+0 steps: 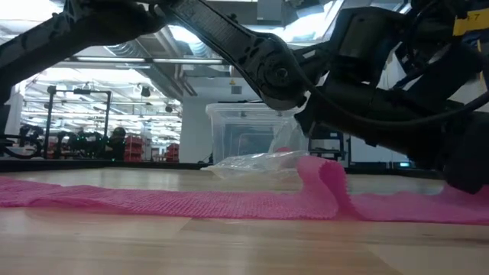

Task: Roll bandage
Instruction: Roll the pink bandage

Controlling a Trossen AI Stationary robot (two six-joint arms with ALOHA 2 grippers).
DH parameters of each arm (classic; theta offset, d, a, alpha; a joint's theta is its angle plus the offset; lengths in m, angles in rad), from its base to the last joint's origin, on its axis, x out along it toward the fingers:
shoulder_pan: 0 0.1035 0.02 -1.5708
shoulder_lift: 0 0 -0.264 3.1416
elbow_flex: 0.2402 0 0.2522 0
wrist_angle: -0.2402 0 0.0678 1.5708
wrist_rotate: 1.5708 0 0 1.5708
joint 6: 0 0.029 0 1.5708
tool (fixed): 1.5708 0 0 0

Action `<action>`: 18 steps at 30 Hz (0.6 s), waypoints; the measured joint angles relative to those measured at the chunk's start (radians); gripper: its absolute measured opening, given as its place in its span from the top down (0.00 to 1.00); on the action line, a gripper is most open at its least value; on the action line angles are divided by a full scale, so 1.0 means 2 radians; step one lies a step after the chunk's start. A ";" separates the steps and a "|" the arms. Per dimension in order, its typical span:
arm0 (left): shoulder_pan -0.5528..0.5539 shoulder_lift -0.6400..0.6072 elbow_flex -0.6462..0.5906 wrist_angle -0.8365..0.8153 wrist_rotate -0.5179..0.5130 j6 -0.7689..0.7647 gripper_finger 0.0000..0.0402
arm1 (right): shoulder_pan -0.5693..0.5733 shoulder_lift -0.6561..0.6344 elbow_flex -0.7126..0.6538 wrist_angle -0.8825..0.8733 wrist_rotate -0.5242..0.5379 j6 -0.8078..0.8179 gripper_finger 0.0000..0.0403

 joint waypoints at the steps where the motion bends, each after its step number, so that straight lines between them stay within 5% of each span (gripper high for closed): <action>1: -0.004 -0.003 0.000 -0.014 -0.006 0.000 0.56 | 0.000 0.000 0.000 0.001 0.000 0.000 0.98; 8: -0.031 -0.017 -0.001 -0.045 -0.089 0.064 0.56 | 0.001 0.012 0.028 -0.025 -0.014 0.001 0.98; 18: -0.030 -0.026 -0.001 -0.096 -0.095 0.056 0.56 | 0.001 0.116 0.202 -0.251 -0.004 -0.010 0.98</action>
